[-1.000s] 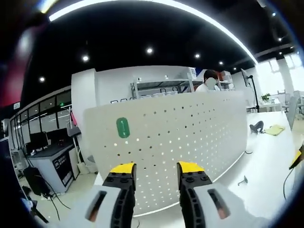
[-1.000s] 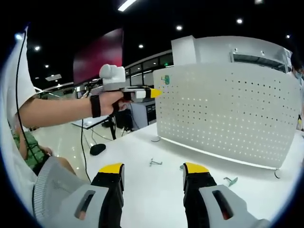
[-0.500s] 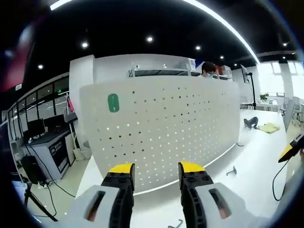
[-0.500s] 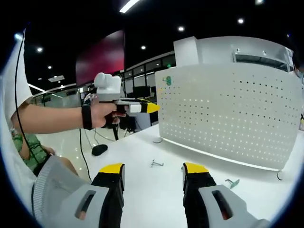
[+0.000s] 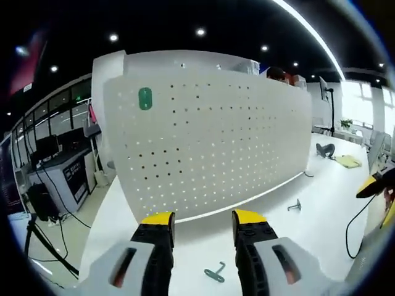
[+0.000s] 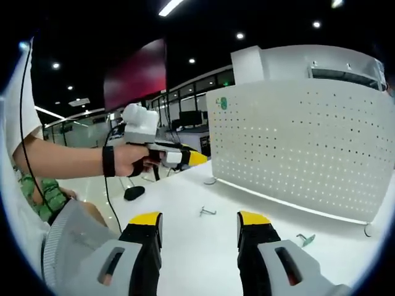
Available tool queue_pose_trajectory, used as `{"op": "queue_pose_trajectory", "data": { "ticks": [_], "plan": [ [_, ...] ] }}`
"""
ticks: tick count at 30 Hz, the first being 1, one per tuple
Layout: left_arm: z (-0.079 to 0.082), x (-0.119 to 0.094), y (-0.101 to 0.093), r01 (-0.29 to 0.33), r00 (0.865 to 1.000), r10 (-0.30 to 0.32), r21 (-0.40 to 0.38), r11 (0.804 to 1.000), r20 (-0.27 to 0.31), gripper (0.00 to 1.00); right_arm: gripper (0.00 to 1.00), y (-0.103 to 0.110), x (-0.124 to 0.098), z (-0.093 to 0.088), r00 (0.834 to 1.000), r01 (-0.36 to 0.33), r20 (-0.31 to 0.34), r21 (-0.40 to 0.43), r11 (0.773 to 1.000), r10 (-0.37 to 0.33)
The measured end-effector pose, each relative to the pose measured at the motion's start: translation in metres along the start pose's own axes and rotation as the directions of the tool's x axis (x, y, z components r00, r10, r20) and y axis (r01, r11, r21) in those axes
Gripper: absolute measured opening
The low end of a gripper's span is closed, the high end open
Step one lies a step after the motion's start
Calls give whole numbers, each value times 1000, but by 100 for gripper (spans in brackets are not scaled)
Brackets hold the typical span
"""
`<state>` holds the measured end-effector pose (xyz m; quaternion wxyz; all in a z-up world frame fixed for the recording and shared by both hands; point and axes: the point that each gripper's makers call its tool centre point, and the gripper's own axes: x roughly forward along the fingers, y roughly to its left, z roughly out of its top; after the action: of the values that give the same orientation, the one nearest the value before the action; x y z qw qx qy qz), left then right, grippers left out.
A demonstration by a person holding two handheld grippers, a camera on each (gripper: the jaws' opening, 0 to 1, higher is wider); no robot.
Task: Insert the hook assembly into the mounting plate slot until the hook locks in place.
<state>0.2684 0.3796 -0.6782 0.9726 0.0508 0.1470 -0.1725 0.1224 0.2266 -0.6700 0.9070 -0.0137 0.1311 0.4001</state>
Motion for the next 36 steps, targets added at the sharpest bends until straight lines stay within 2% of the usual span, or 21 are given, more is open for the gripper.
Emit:
{"op": "queue_pose_trajectory", "data": {
  "ticks": [3, 5, 8, 13, 19, 25, 27, 36],
  "plan": [
    [-7, 0, -4, 5, 1000, -5, -14, 1000, -21, 39, 49, -3, -1, -1, 1000, -4, -1, 5, 1000, 4],
    [-15, 0, -7, 9, 999, -11, -49, 999, -47, 40, 49, -4, -1, 0, 1000, -5, 3, 9, 1000, 5],
    [-27, 2, -10, 10, 997, -14, -43, 999, -77, 39, 49, -4, 0, -2, 1000, -15, -4, 7, 1000, 15],
    [-53, 4, -17, 36, 989, -51, -104, 994, -140, 39, 49, -5, 0, -4, 1000, -25, -6, 15, 1000, 25],
    [-70, 4, -18, 32, 982, -52, -112, 993, -181, 38, 49, -4, 1, -6, 999, -35, -6, 22, 999, 35],
    [-94, 8, -16, 5, 962, -46, -149, 989, -270, 37, 49, -3, 0, -10, 999, -31, -10, 32, 999, 31],
    [-96, 11, -16, 4, 963, -45, -154, 988, -264, 37, 49, -2, -1, -13, 999, -27, -18, 34, 999, 28],
    [-121, 21, -23, -2, 940, -53, -160, 987, -337, 35, 49, -5, -9, -21, 1000, 3, -23, 57, 998, -2]
  ]
}}
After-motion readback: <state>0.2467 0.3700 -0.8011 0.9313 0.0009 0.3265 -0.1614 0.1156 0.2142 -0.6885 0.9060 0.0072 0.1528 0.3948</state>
